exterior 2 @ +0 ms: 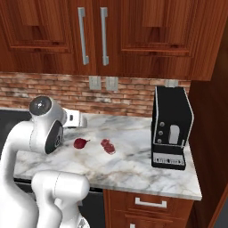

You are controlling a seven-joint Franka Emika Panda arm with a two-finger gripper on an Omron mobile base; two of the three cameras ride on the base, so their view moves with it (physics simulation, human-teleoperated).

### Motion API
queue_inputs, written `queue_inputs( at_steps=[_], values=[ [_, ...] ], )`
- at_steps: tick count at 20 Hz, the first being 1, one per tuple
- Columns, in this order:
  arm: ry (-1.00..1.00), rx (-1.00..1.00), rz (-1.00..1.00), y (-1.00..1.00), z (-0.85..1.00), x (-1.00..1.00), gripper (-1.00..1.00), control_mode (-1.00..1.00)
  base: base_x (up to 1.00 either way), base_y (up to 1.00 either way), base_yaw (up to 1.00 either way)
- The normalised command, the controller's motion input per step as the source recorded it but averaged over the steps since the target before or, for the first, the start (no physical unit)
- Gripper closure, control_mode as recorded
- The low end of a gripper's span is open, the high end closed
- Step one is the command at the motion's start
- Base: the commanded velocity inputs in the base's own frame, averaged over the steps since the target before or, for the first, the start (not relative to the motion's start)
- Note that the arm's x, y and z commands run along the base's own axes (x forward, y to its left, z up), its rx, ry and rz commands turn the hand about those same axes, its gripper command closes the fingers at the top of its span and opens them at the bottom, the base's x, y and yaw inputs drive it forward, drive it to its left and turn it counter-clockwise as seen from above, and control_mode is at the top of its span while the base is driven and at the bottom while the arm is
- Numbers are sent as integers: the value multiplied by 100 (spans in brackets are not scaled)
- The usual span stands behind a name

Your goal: Open the fridge, remove the pear, lime, and steak, and place them on any counter.

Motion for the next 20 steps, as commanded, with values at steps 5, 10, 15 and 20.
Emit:
queue_inputs(
  at_steps=[5, 10, 15, 20],
  values=[
    [-18, 0, 1, -22, 100, -71, -100, -100, 0, 0, 0],
    [-10, -4, 0, -2, 57, -62, -100, -100, 0, 0, 0],
    [-1, 0, 0, 0, 1, 0, -100, -100, 0, 0, 0],
    [0, 0, 0, 0, 0, 0, -100, -100, 0, 0, 0]
  ],
)
